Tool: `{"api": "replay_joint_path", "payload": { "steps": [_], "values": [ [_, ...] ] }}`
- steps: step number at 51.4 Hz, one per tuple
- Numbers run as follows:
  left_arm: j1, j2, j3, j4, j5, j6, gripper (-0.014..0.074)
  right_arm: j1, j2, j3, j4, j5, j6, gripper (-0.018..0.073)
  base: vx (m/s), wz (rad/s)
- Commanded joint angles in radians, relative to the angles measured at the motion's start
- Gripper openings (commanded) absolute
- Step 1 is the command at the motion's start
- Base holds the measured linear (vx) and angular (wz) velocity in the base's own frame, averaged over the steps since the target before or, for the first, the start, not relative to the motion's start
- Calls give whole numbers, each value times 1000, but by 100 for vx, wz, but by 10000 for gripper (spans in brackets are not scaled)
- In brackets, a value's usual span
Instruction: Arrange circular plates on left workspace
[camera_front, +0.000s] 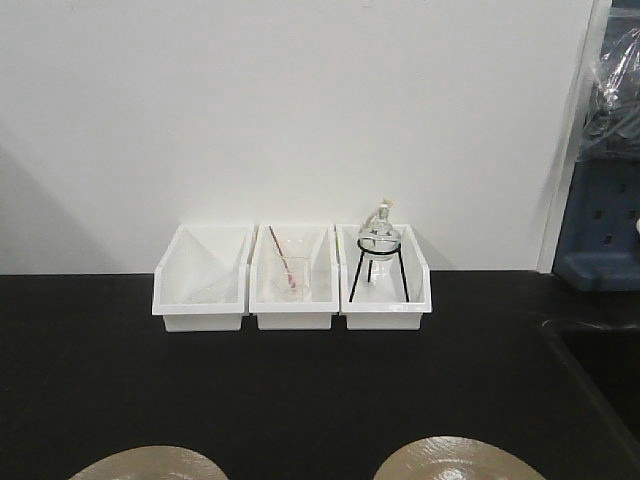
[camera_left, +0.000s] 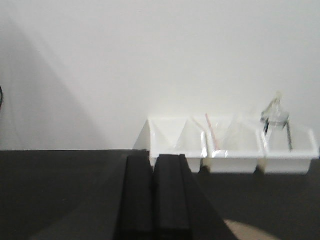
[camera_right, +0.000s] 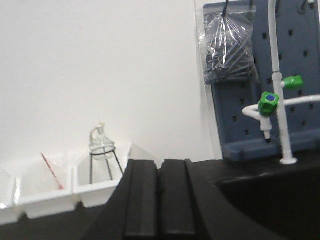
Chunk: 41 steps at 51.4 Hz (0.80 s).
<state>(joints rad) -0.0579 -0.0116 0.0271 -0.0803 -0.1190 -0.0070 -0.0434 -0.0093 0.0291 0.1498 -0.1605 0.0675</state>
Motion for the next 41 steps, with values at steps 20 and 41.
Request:
{"api": "replay_joint_path", "payload": {
  "steps": [20,41],
  "values": [
    [-10,296,-434,-54,229,-239,0,-4,501,-416,75,251,208,-2,0,0],
    [-10,906,-846,-246,496,-64,0,-4,1206,-995,435,836,-343,-2,0,0]
  ]
}}
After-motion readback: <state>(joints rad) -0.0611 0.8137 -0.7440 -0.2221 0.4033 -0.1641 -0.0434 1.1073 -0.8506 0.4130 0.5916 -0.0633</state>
